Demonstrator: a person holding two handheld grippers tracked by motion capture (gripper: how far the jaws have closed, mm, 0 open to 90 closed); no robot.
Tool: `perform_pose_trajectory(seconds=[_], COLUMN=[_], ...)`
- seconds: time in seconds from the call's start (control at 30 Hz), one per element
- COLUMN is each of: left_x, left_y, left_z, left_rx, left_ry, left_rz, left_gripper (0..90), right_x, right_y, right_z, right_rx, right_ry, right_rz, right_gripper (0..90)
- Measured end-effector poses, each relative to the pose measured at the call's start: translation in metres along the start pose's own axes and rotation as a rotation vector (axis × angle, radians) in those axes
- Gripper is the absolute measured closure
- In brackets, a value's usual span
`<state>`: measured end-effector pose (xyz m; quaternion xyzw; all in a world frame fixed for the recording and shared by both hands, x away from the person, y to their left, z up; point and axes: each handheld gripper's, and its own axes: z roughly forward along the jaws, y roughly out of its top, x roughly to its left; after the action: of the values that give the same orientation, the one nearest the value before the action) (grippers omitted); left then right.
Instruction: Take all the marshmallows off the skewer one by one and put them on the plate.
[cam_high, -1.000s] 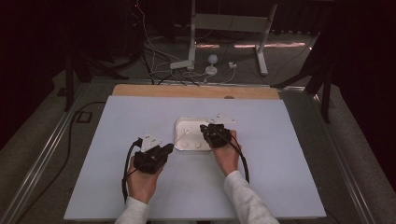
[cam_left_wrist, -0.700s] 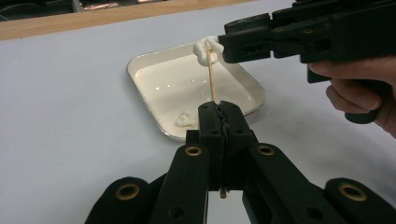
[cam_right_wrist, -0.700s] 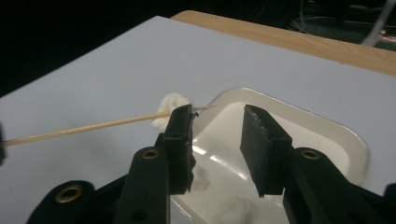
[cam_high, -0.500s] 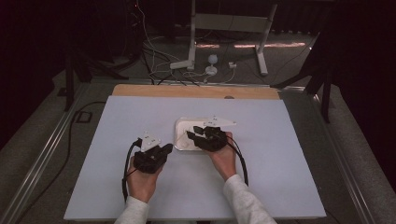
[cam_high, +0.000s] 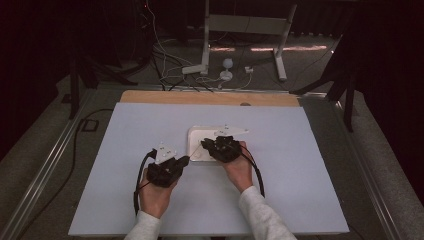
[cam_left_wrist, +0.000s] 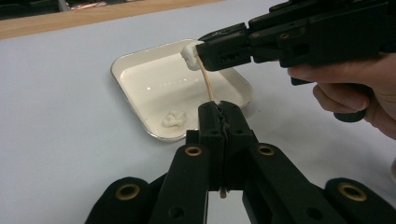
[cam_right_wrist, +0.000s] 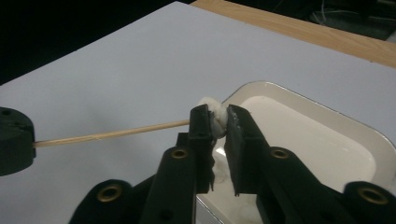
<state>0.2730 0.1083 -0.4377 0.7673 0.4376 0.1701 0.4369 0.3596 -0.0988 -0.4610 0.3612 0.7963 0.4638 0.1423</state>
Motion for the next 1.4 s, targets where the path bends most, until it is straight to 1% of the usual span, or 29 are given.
perform_pose_trajectory(seconds=[0.17,0.3,0.37,0.5,0.6,0.67,0.77,0.87,0.9,0.93,0.97,1.0,1.03,1.07,1.1,1.13,1.17,1.2,1.23,1.27,1.3,1.33,1.4], left_x=[-0.003,-0.004,-0.005,-0.005,-0.006,-0.007,-0.007,-0.007,-0.007,-0.006,-0.005,-0.003,0.0,0.002,0.005,0.006,0.006,0.004,0.003,0.003,0.003,0.002,0.001], left_y=[0.0,0.0,0.0,0.0,0.0,0.0,0.001,0.0,0.0,0.0,0.0,0.0,0.0,-0.001,-0.001,-0.001,-0.001,-0.002,-0.002,-0.001,-0.001,-0.001,-0.001], left_z=[0.002,0.002,0.002,0.001,0.001,0.001,0.001,0.001,0.001,0.0,-0.001,-0.003,-0.005,-0.006,-0.006,-0.006,-0.006,-0.005,-0.004,-0.004,-0.004,-0.005,-0.004], left_rx=[0.004,0.01,0.007,0.003,0.004,0.003,0.004,0.005,0.0,-0.003,-0.007,-0.012,-0.02,-0.028,-0.032,-0.034,-0.035,-0.038,-0.042,-0.044,-0.045,-0.049,-0.042], left_ry=[0.007,0.019,0.025,0.033,0.033,0.037,0.038,0.043,0.047,0.049,0.058,0.068,0.064,0.063,0.059,0.055,0.051,0.059,0.058,0.054,0.04,0.03,0.021], left_rz=[0.008,0.01,0.008,0.008,0.008,0.006,0.013,0.013,0.01,0.007,0.006,0.004,-0.011,-0.023,-0.033,-0.041,-0.042,-0.037,-0.039,-0.038,-0.038,-0.04,-0.033], left_gripper=[90.0,90.0,90.0,90.0,90.0,90.0,90.0,90.0,90.0,90.0,90.0,90.0,90.0,90.0,90.0,90.0,90.0,90.0,90.0,90.0,90.0,90.0,90.0], right_x=[0.007,0.009,0.011,0.013,0.013,0.013,0.012,0.011,0.011,0.01,0.008,0.005,0.001,-0.004,-0.006,-0.007,-0.007,-0.006,-0.006,-0.006,-0.004,-0.002,0.001], right_y=[0.0,0.001,0.001,0.002,0.002,0.003,0.003,0.004,0.004,0.004,0.004,0.003,0.002,0.001,0.0,0.0,-0.001,-0.001,-0.001,-0.002,-0.003,-0.003,-0.004], right_z=[0.005,0.009,0.011,0.013,0.014,0.015,0.015,0.015,0.015,0.014,0.014,0.012,0.01,0.007,0.004,0.002,0.0,-0.001,-0.001,0.0,0.0,0.002,0.006], right_rx=[0.017,0.021,0.023,0.022,0.02,0.023,0.026,0.026,0.025,0.02,0.012,0.001,-0.004,-0.019,-0.032,-0.032,-0.021,-0.017,-0.006,0.001,0.009,0.022,0.04], right_ry=[-0.076,-0.112,-0.133,-0.159,-0.17,-0.186,-0.193,-0.199,-0.204,-0.2,-0.183,-0.142,-0.092,-0.054,-0.036,-0.035,-0.033,-0.031,-0.01,0.01,0.011,-0.004,-0.02], right_rz=[-0.033,-0.038,-0.05,-0.051,-0.039,-0.041,-0.035,-0.023,-0.026,-0.027,-0.021,-0.01,0.019,0.046,0.051,0.044,0.039,0.033,0.036,0.039,0.032,0.016,-0.016], right_gripper=[86.3,87.1,87.5,88.1,88.6,88.8,89.2,89.5,89.6,89.6,89.2,88.1,86.9,83.0,78.0,73.8,72.0,67.5,62.7,61.6,61.0,59.4,58.4])
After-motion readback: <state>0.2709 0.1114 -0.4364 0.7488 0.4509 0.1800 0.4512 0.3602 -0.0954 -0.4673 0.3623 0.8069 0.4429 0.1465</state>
